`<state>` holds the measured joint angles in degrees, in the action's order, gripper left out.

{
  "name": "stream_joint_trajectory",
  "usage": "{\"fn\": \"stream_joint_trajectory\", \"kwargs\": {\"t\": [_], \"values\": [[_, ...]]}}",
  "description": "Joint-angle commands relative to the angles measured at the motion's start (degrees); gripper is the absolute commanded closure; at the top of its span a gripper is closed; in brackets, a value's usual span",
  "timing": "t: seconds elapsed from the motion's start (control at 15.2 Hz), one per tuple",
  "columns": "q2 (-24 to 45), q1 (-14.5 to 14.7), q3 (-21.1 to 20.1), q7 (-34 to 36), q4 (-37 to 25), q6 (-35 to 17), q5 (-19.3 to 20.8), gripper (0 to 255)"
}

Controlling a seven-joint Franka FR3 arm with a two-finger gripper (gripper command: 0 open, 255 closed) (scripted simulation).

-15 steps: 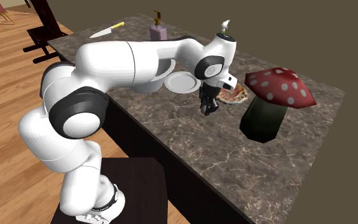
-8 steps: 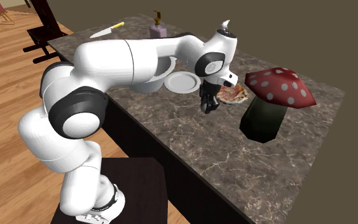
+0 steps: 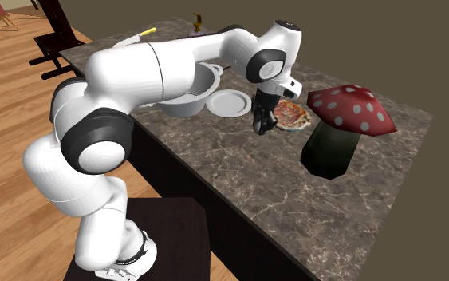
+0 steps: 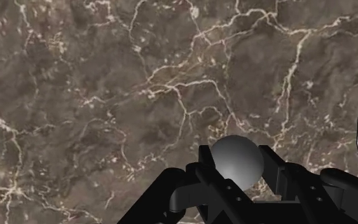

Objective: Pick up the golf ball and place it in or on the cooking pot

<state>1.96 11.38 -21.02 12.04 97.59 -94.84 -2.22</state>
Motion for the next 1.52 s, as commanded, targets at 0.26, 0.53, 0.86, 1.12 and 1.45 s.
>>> {"fn": "stream_joint_trajectory", "kwargs": {"t": [0.26,0.53,0.86,1.12,1.45], "values": [[0.49,0.11,-0.09,0.39,-5.27,4.83,0.17,255],[1.19,0.22,-0.17,0.7,-9.22,8.1,0.41,255],[2.49,0.47,-0.33,1.2,-14.7,12.36,0.85,255],[3.91,0.79,-0.52,1.69,-19.64,15.96,1.34,255],[6.31,1.43,-0.83,2.44,-26.75,20.81,2.2,255]]}}
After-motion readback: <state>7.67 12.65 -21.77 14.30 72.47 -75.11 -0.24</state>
